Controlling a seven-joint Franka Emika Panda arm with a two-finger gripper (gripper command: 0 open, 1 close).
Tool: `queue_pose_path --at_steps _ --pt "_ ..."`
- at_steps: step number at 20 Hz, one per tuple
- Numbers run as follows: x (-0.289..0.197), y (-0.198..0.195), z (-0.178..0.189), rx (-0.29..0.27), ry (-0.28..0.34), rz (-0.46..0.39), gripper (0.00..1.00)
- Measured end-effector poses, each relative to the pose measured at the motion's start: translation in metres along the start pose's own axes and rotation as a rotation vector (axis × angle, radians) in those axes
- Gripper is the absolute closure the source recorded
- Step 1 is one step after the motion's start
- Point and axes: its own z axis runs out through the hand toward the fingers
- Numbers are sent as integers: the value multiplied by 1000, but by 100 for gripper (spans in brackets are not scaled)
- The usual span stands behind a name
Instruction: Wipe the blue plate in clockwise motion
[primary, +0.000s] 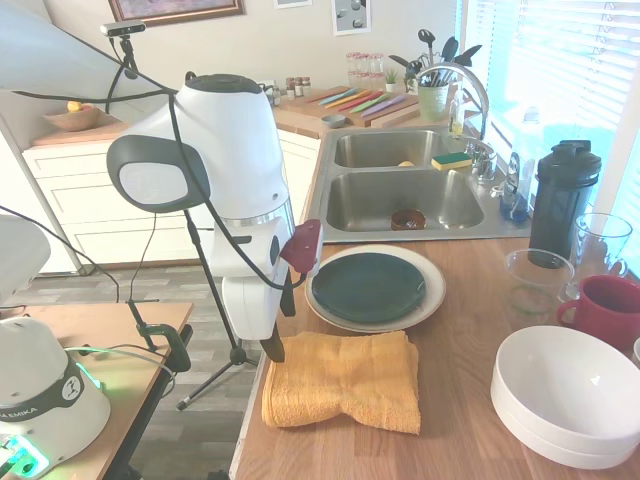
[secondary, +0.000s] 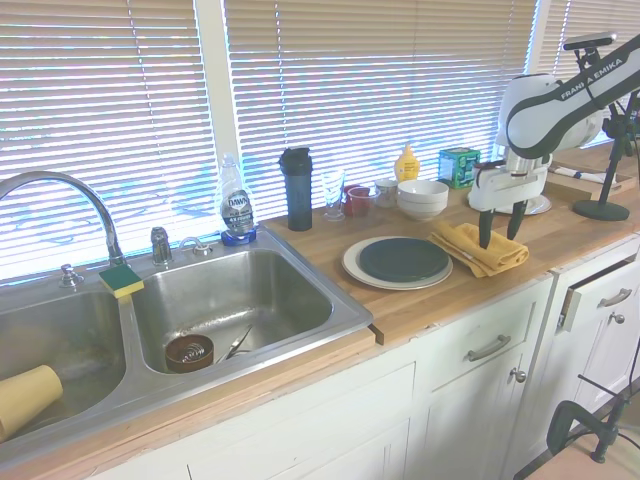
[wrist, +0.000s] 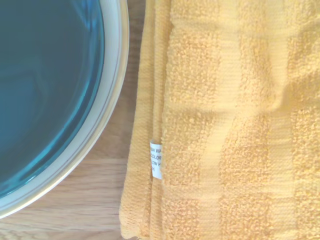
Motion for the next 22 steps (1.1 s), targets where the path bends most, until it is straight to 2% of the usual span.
queue_pose_path --at_steps 7,13,18,22 --pt "4 -2 -7 3 9 -1 0" --pt "34 5 -23 15 -1 37 0" --pt "64 5 -13 25 -43 32 0" --pt "81 5 6 52 -109 17 0"
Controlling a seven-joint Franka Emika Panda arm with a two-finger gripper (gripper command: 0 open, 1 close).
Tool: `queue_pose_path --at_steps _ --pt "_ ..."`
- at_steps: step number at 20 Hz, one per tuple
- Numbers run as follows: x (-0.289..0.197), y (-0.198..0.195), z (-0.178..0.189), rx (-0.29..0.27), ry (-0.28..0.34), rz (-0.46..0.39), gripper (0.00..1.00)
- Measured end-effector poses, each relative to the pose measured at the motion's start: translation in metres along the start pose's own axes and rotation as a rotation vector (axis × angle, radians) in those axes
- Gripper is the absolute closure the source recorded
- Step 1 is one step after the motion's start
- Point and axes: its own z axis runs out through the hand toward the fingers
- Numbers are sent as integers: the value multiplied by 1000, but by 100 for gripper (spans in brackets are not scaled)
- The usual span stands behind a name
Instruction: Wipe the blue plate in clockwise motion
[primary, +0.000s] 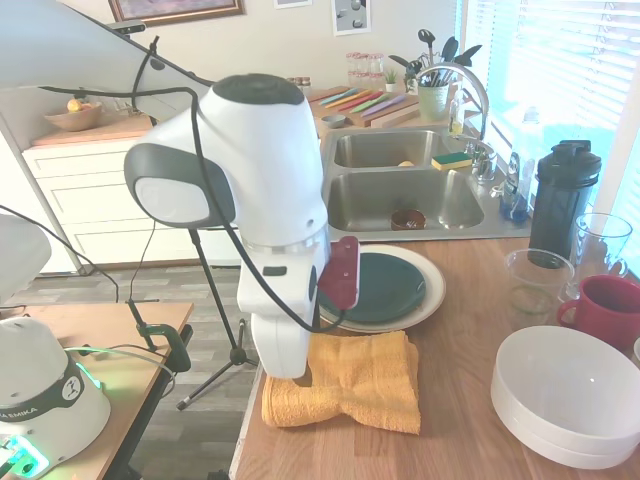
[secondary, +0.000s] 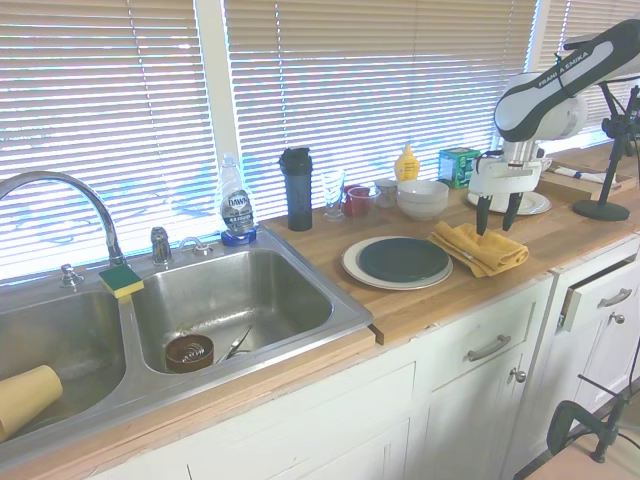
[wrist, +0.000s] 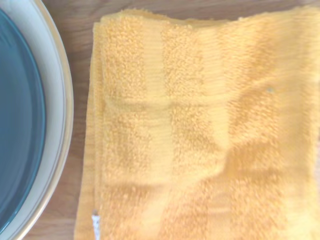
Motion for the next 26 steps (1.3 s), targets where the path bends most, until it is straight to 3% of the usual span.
queue_pose_path --at_steps 10,16,26 --pt "39 24 10 67 -74 16 0" --pt "56 23 29 119 -179 -24 0" --pt "82 33 52 166 -306 30 0"
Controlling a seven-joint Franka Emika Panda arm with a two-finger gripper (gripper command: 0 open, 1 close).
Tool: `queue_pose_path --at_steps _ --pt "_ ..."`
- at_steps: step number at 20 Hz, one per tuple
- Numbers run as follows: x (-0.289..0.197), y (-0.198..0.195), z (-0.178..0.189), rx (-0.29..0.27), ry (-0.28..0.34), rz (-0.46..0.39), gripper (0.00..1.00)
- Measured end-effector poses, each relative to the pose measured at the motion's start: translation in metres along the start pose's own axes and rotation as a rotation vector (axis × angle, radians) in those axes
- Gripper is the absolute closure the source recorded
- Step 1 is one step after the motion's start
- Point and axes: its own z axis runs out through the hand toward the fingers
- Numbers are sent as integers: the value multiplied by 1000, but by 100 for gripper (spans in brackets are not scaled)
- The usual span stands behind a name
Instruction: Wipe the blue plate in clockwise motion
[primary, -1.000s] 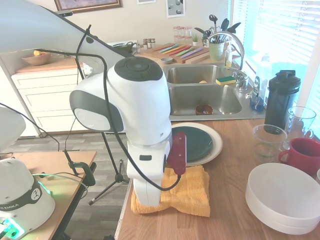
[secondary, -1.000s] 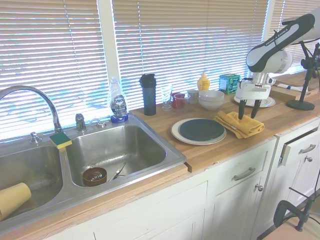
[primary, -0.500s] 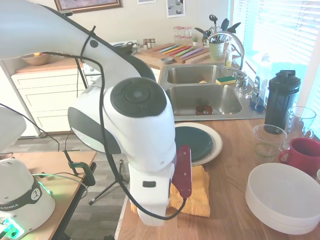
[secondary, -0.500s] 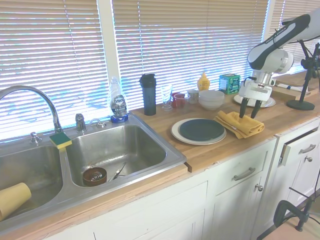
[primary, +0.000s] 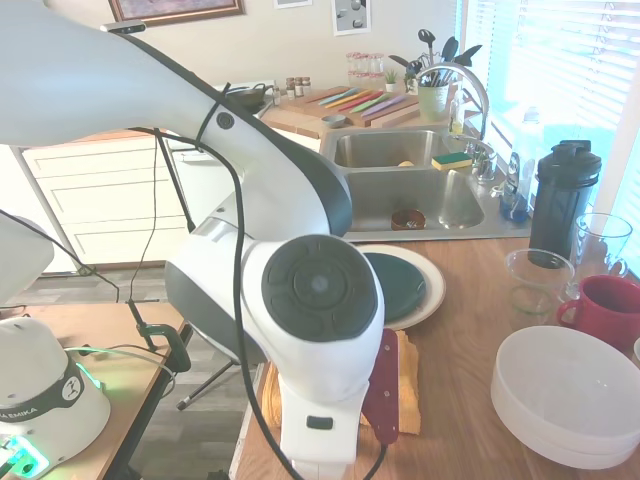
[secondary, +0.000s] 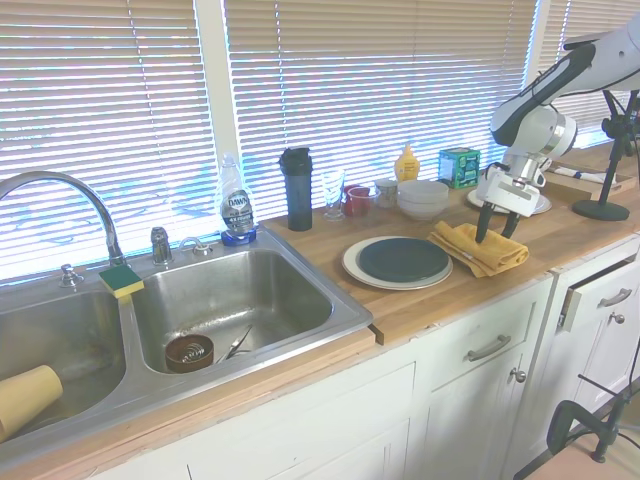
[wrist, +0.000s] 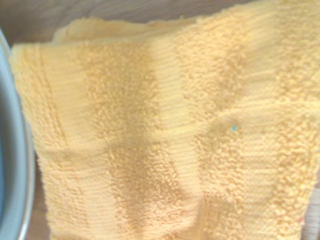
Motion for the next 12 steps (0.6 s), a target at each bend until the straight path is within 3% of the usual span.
queue_pose_path --at_steps 6,12 --pt "1 -12 6 18 -49 -33 0" --pt "-4 -24 11 8 -59 -59 0"
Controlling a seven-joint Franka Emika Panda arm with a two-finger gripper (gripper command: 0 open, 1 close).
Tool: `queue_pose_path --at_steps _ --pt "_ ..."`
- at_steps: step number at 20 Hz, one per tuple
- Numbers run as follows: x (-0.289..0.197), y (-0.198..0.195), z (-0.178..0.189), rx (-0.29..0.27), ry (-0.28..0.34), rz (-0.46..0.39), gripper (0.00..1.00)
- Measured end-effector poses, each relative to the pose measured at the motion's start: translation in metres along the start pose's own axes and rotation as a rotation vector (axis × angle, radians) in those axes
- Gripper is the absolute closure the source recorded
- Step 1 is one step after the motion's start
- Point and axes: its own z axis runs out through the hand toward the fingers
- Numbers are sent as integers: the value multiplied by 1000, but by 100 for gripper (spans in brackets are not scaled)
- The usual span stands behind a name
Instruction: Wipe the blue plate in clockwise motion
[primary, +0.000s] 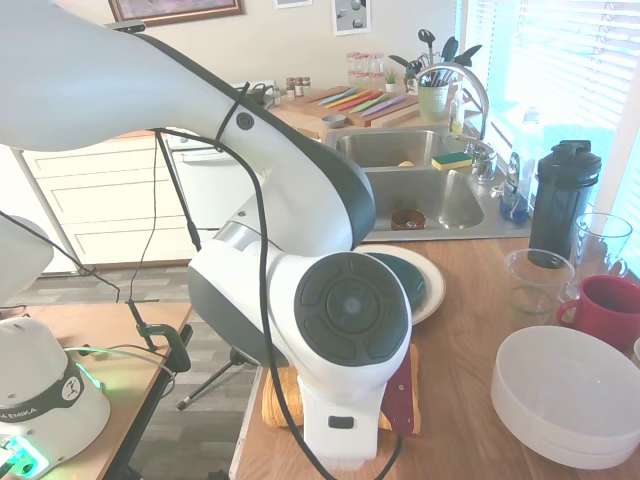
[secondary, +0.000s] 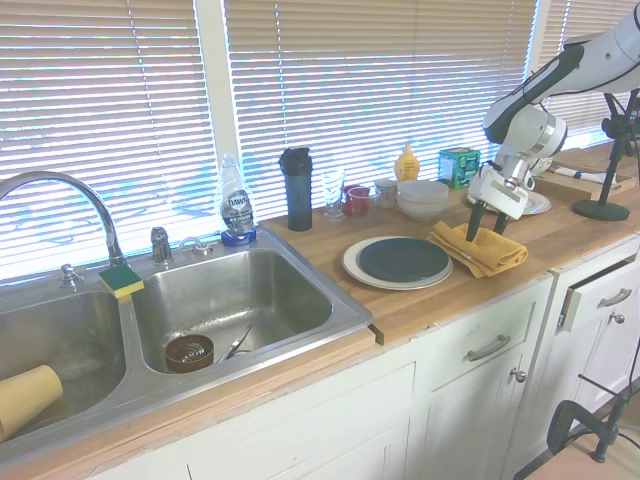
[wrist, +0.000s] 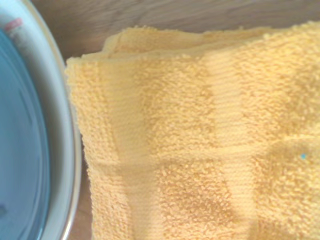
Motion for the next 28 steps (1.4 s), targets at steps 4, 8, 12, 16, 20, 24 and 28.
queue_pose_path --at_steps 4,8,12,16,20,24,28 --pt "-9 -14 9 -18 -8 -33 0" --pt "-10 -17 10 -25 -7 -35 0" --pt "-10 -17 10 -24 -7 -30 100" --pt "-10 -17 10 -24 -7 -29 100" --pt "-10 -17 10 -25 -6 -29 100" --pt "-6 -13 10 -28 0 -22 100" --pt "-3 -10 11 -28 1 -14 100"
